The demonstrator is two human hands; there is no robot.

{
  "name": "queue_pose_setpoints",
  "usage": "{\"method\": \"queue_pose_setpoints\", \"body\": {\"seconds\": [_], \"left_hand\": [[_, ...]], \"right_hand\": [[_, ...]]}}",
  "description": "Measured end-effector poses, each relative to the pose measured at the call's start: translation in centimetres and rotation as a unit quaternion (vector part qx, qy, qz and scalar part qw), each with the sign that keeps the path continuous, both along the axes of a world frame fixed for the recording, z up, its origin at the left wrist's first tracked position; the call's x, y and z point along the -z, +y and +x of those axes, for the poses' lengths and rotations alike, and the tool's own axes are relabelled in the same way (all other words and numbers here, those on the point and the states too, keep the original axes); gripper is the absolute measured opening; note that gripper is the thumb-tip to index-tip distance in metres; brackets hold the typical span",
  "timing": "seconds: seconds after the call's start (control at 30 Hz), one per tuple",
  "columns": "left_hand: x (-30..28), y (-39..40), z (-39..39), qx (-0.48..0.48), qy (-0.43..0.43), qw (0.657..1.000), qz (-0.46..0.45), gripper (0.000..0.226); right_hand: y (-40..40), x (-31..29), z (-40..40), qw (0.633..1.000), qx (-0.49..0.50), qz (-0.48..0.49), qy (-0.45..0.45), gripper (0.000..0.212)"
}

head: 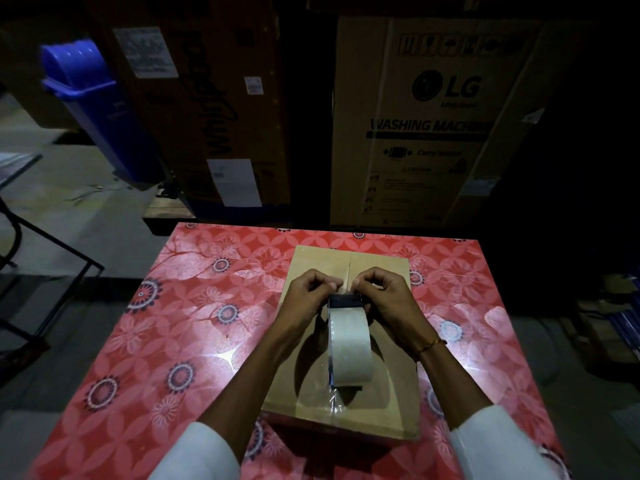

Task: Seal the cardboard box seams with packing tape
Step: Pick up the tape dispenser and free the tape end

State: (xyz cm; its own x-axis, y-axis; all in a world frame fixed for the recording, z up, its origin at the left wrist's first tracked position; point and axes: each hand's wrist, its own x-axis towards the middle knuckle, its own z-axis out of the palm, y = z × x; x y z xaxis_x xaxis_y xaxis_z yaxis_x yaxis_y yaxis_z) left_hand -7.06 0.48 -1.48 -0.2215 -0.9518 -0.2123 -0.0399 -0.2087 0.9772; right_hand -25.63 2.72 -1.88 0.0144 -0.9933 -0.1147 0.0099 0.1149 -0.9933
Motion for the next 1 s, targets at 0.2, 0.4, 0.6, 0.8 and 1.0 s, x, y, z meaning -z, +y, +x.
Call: {"method": "queue_pose_setpoints", "body": {"seconds": [0.2, 0.4, 0.6, 0.8, 1.0], "left_hand": [[-0.1, -0.2, 0.0, 0.003, -0.001, 1.0, 0.01, 0.011], [-0.7, -0.6, 0.4, 0.027, 0.009, 0.999, 0.03, 0.009], [-1.1, -0.6, 0.4, 0.035, 0.017, 0.999, 0.036, 0.008], [-0.5, -0.8, 0.9, 0.055, 0.035, 0.997, 0.035, 0.008], [-0.4, -1.1, 1.5, 0.086, 0.065, 0.992, 0.058, 0.01]], "right_hand": [[0.3, -0.3, -0.2, 1.0, -0.012, -0.004, -0.022, 0.009], [0.4, -0.4, -0.4, 0.999, -0.024, -0.023, -0.026, 0.005], [0.4, -0.3, -0.3, 0.999, -0.02, -0.031, -0.029, 0.004], [0.2, 0.1, 0.0, 0.999, -0.006, -0.036, -0.009, 0.005], [0.3, 0.3, -0.2, 0.999, -0.012, -0.04, -0.029, 0.006]]}}
